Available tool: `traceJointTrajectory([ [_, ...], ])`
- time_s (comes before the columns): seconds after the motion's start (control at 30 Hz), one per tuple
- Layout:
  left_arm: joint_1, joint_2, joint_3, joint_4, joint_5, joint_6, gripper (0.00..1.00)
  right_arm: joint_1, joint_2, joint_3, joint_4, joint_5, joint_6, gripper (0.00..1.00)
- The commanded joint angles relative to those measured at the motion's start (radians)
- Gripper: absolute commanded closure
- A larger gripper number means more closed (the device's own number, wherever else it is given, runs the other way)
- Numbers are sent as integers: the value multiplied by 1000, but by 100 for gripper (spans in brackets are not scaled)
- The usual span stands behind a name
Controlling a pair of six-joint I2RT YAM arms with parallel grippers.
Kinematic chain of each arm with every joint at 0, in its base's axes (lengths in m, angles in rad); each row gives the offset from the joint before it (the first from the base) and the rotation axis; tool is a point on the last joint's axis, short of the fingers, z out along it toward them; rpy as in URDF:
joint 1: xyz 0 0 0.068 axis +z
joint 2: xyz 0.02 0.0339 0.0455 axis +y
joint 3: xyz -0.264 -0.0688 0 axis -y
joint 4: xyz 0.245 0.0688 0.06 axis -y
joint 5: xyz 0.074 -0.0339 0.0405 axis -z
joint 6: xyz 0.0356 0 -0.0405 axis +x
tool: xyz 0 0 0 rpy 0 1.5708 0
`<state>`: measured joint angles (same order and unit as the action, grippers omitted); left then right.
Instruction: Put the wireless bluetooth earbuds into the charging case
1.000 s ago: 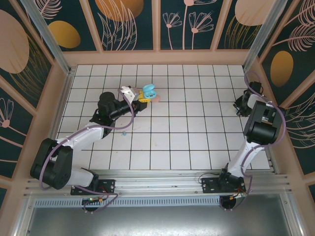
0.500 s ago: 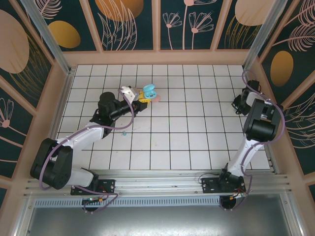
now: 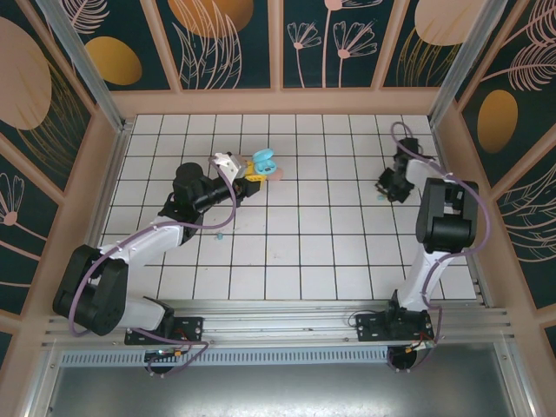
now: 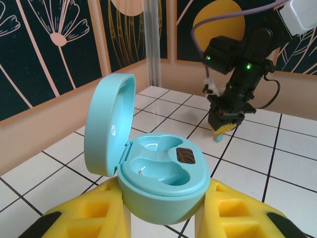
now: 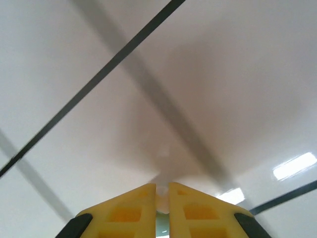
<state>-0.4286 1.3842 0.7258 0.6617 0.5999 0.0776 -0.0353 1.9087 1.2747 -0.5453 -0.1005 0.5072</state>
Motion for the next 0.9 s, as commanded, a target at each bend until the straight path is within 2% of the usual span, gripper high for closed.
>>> traceJointTrajectory([
  [0.0,-8,-33,8,16,5,0,79,121,-66,-20,-72,-36,93,87],
  [0.13,-8,-41,-2,13,0,3,79,262,-64,-10,-71,-53,160,88],
  [0.33,-10,-53,-11,11,-6,3,79,378,-29,28,-76,-71,209,86],
  [0.7,-13,-60,-6,3,-12,5,79,427,-3,35,-101,-64,210,72],
  [0.87,-14,-70,-8,-8,-17,11,78,414,-15,116,-176,-36,152,72],
])
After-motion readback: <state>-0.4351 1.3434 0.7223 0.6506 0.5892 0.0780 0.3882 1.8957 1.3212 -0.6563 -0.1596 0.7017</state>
